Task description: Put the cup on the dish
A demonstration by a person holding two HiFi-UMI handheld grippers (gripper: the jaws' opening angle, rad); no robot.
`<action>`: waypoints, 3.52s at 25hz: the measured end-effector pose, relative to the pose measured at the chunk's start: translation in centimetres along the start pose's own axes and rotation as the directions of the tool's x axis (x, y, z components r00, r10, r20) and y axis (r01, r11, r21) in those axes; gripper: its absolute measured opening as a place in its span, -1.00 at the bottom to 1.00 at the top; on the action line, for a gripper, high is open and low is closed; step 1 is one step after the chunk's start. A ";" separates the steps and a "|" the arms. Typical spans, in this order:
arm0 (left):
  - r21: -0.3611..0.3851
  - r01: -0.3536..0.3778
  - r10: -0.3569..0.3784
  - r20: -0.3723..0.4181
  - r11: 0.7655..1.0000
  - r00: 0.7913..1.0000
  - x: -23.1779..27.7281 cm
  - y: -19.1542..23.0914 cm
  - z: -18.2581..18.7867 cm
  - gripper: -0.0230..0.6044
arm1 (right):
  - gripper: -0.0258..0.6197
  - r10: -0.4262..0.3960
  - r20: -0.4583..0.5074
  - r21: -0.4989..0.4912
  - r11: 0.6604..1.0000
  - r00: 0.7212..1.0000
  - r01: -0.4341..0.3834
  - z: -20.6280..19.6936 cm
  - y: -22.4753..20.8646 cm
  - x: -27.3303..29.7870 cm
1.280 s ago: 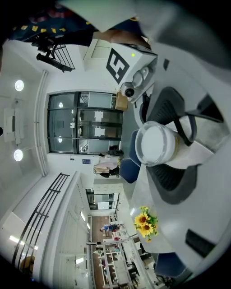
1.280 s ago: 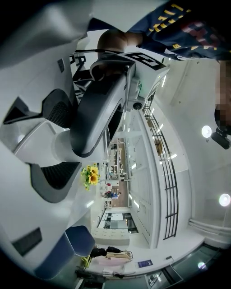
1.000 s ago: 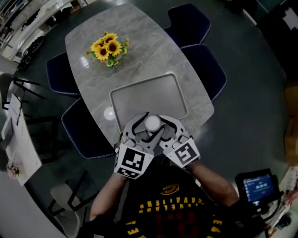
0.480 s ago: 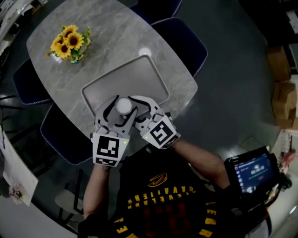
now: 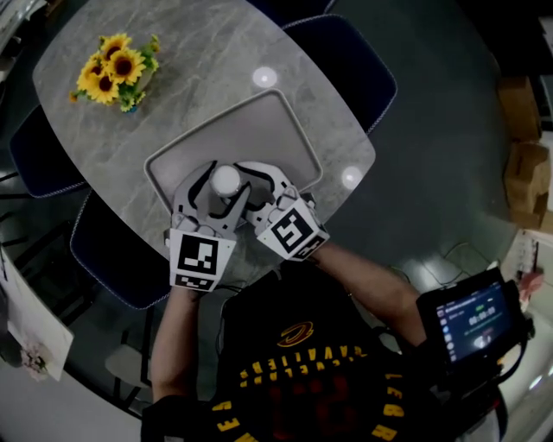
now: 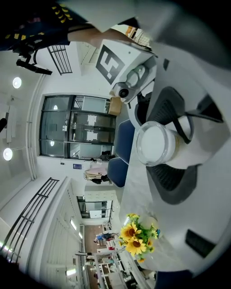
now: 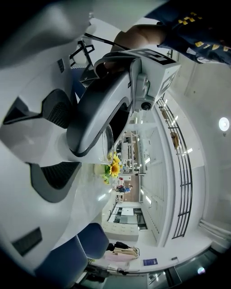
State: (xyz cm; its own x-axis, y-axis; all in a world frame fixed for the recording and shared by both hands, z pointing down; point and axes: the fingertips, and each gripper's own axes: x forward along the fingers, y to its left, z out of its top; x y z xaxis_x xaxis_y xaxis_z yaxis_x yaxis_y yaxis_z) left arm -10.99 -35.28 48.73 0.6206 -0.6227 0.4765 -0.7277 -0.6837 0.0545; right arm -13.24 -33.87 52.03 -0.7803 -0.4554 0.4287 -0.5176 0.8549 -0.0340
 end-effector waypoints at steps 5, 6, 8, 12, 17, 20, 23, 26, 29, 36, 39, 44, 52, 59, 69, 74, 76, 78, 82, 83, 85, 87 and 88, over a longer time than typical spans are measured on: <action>-0.007 0.027 -0.027 -0.004 1.000 1.000 1.8 0.1 -1.2 -0.07 | -0.18 -0.006 -0.025 -0.013 1.000 1.000 0.005 -1.7 -1.0 0.6; -0.007 0.032 -0.032 -0.006 0.999 0.999 2.1 0.1 -1.5 -0.07 | -0.18 -0.006 -0.031 -0.016 1.000 1.000 0.006 -2.0 -1.2 0.9; -0.007 0.037 -0.037 -0.012 0.999 0.999 2.6 0.3 -2.2 -0.07 | -0.18 -0.006 -0.047 -0.018 1.000 0.999 0.005 -2.8 -1.3 1.3; 0.014 0.057 -0.057 -0.014 0.998 0.998 3.5 0.3 -3.5 -0.07 | -0.19 -0.015 -0.083 -0.038 0.999 0.996 0.011 -4.3 -1.6 2.1; 0.025 0.087 -0.086 -0.037 0.996 0.996 4.5 0.2 -5.4 -0.07 | -0.19 -0.028 -0.132 -0.040 0.999 0.991 0.023 -6.1 -1.7 2.9; 0.030 0.096 -0.095 -0.047 0.995 0.994 5.0 0.3 -6.1 -0.07 | -0.20 -0.033 -0.148 -0.051 0.998 0.988 0.025 -6.8 -1.9 3.2; 0.026 0.102 -0.101 -0.049 0.994 0.994 5.2 0.4 -6.8 -0.07 | -0.20 -0.040 -0.161 -0.050 0.998 0.986 0.032 -7.3 -1.9 3.6; 0.020 0.107 -0.106 -0.051 0.994 0.993 5.4 0.6 -7.3 -0.07 | -0.20 -0.040 -0.175 -0.045 0.998 0.984 0.033 -7.7 -1.8 4.0; 0.016 0.112 -0.111 -0.050 0.994 0.993 5.5 0.7 -7.5 -0.07 | -0.20 -0.041 -0.190 -0.051 0.998 0.981 0.032 -8.0 -1.8 4.2; 0.009 0.118 -0.117 -0.045 0.993 0.992 5.7 0.9 -8.1 -0.07 | -0.20 -0.061 -0.208 -0.061 0.997 0.976 0.049 -8.4 -2.0 4.5; 0.011 0.121 -0.120 -0.040 0.993 0.992 5.8 1.0 -8.3 -0.07 | -0.20 -0.063 -0.211 -0.054 0.997 0.975 0.053 -8.7 -1.9 4.7; 0.022 0.127 -0.127 -0.032 0.992 0.991 6.0 1.1 -8.5 -0.07 | -0.20 -0.070 -0.227 -0.076 0.996 0.971 0.054 -8.8 -2.1 4.9; 0.040 0.149 -0.149 -0.015 0.988 0.989 6.5 0.7 -8.6 -0.07 | -0.20 -0.074 -0.251 -0.064 0.996 0.965 0.060 -9.4 -2.4 4.9; 0.049 0.164 -0.165 0.006 0.985 0.986 6.3 0.6 -8.7 -0.07 | -0.20 -0.068 -0.259 -0.062 0.997 0.964 0.053 -9.6 -2.2 4.9; 0.071 0.135 -0.137 0.019 0.988 0.990 6.3 0.4 -8.8 -0.07 | -0.20 -0.049 -0.273 -0.065 0.997 0.961 0.033 -10.2 -2.0 4.8; 0.034 0.077 -0.078 0.024 0.996 0.997 6.3 0.5 -9.5 -0.07 | -0.20 -0.043 -0.298 -0.050 0.998 0.954 0.030 -10.8 -1.9 4.7; 0.001 0.050 -0.050 0.026 0.999 0.998 6.2 0.9 -9.3 0.05 | -0.20 -0.044 -0.299 -0.052 0.998 0.953 0.030 -10.8 -1.8 4.4; -0.025 0.025 -0.025 0.023 0.999 0.999 6.0 1.3 -9.0 0.15 | -0.20 -0.047 -0.292 -0.055 0.998 0.955 0.032 -10.6 -1.9 4.2; -0.040 0.024 -0.024 0.015 0.999 1.000 5.6 1.1 -8.8 0.17 | -0.20 -0.047 -0.279 -0.056 0.998 0.959 0.033 -10.2 -1.5 3.6; -0.039 0.028 -0.027 0.014 0.999 1.000 5.4 1.1 -8.8 0.17 | -0.20 -0.048 -0.275 -0.056 0.998 0.960 0.034 -10.1 -1.4 3.5; -0.038 0.032 -0.031 0.012 0.999 0.999 5.1 0.9 -8.7 0.17 | -0.20 -0.051 -0.267 -0.050 0.998 0.962 0.039 -9.9 -1.2 3.1; -0.037 0.031 -0.030 0.012 0.999 0.999 4.6 0.9 -8.6 0.17 | -0.20 -0.051 -0.252 -0.034 0.998 0.966 0.044 -9.8 -0.9 2.6; -0.041 0.030 -0.030 0.011 0.999 0.999 4.4 0.8 -8.6 0.17 | -0.20 -0.049 -0.242 -0.025 0.999 0.969 0.044 -9.7 -0.8 2.4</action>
State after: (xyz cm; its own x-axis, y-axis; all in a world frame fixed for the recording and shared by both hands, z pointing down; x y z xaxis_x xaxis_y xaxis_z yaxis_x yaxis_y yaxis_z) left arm -11.32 -35.29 58.44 0.6452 -0.6064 0.4647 -0.7200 -0.6861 0.1043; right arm -11.30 -33.22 61.79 -0.6459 -0.4227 0.6357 -0.5426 0.8400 0.0072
